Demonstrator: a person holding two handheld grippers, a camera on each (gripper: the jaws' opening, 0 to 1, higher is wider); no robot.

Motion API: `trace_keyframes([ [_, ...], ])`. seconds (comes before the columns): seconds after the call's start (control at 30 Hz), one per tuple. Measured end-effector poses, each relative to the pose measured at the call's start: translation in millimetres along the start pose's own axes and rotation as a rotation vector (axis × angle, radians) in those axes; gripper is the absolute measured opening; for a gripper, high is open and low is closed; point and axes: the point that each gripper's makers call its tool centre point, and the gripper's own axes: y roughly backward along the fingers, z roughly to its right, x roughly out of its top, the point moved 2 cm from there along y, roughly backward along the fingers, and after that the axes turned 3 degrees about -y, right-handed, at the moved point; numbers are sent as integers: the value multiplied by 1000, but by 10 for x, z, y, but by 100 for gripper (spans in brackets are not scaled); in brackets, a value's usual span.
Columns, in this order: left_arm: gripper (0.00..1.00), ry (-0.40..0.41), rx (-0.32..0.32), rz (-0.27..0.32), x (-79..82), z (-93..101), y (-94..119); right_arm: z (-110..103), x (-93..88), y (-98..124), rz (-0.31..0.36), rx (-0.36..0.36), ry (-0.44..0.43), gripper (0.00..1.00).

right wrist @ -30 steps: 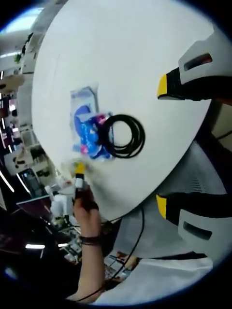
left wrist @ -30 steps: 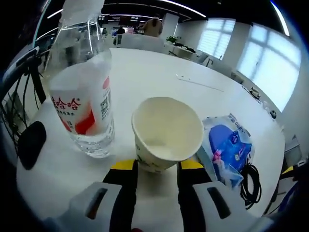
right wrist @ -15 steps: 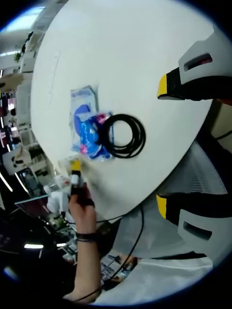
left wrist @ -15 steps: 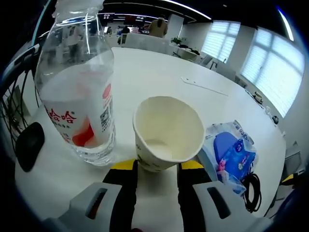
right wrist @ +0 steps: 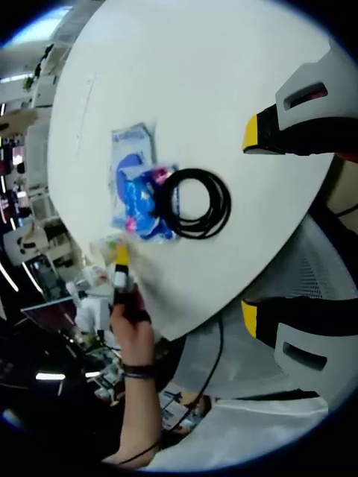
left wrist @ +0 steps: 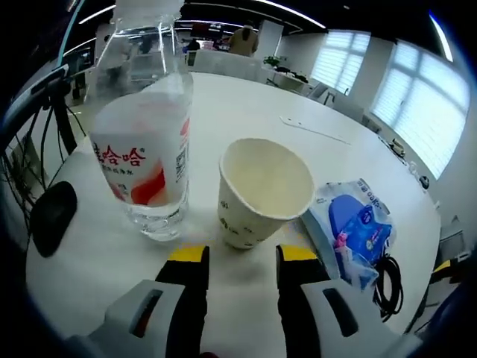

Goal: Arrange the tabletop items into an orderly group along one side of the table until the central work area is clear of visible clutter.

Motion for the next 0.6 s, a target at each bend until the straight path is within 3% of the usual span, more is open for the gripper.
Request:
trace_keyframes([
  [0.6,38,-72,-47,-11,-401,2,501,-115,94,-145,6,38,37,77],
])
